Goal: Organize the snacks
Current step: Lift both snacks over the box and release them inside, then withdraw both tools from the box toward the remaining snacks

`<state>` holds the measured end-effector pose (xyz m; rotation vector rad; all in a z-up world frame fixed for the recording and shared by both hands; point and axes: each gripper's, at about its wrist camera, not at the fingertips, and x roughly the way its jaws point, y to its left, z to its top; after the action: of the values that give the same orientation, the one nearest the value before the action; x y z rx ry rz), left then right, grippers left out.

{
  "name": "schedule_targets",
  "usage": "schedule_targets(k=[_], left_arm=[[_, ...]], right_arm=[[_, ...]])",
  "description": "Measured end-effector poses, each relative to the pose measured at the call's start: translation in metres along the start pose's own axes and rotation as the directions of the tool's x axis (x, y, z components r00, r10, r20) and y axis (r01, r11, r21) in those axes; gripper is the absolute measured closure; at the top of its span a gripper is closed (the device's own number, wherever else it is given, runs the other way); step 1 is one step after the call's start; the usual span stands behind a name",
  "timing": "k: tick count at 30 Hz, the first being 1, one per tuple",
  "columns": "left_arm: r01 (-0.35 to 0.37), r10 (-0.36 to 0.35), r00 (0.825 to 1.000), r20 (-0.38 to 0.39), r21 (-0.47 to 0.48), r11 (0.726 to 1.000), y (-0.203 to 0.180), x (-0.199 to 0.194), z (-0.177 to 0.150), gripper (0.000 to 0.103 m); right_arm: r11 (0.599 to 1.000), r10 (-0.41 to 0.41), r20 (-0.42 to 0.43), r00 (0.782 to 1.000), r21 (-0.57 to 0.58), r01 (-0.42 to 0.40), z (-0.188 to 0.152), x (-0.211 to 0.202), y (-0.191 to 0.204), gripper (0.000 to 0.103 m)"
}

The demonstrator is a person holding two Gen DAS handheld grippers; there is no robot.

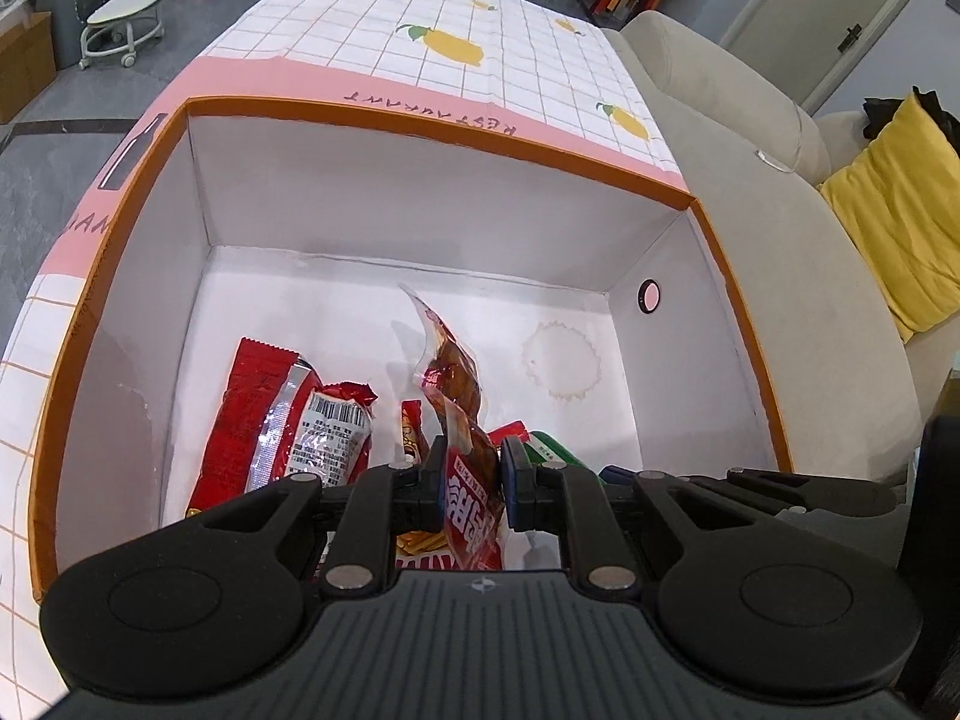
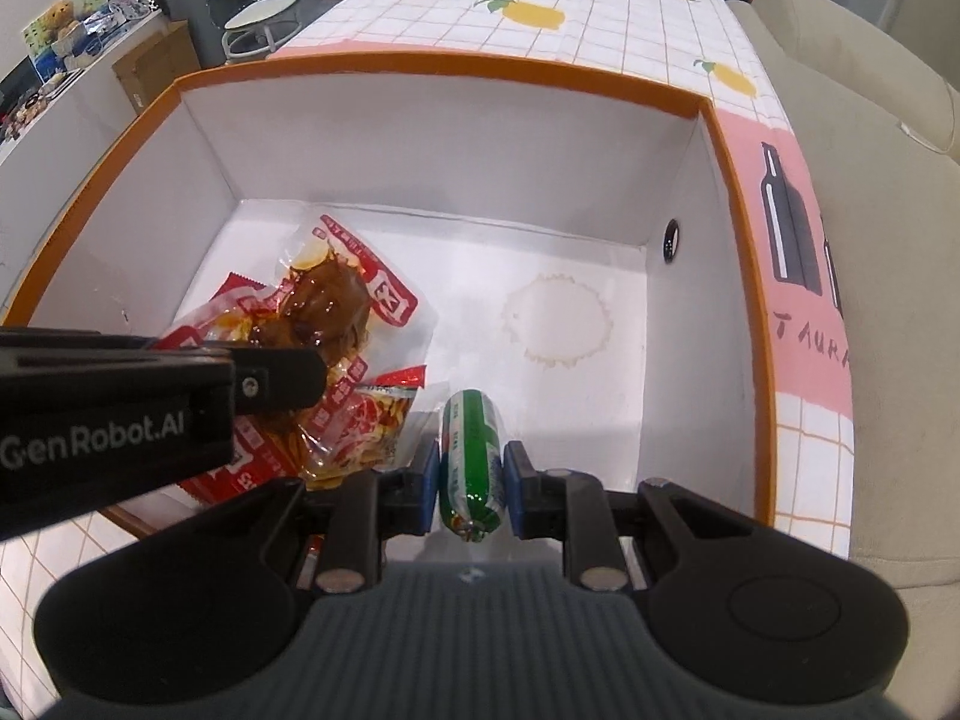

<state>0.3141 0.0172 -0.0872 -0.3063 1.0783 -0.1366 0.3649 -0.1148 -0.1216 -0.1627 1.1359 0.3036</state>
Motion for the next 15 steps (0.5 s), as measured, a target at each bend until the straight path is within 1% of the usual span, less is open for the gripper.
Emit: schedule_targets(k=[6,9,11,13,15], left_arm=[[-0.028,0.028,1.000,0.005,0.015,0.999,-0.002,-0.004,0.001,0.075],[-0.043,0.043,0.999,0.019,0.017,0.999,-0.001,-0.010,0.000,0.063],[-0.054,0.052,0.997,0.050,0.026,0.998,-0.002,-0.016,-0.001,0.048],[-0.061,0.058,0.995,0.077,0.034,0.998,-0.004,-0.024,-0.002,0.039],[-0.063,0.058,0.994,0.096,0.041,0.997,-0.005,-0.031,-0.003,0.039]], right_arm=[[1.000,-0.004,0.010,1.000,0.008,0.004,0.003,-0.005,0.000,0.082],[1.000,-0.005,0.020,1.000,0.008,0.005,0.004,-0.010,0.000,0.072],[1.000,-0.012,0.030,0.999,0.005,0.012,0.004,-0.014,0.001,0.070],[1.000,-0.013,0.040,0.999,0.008,0.012,0.004,-0.020,0.001,0.064],[1.000,-0.012,0.053,0.999,0.012,0.011,0.004,-0.026,0.001,0.063]])
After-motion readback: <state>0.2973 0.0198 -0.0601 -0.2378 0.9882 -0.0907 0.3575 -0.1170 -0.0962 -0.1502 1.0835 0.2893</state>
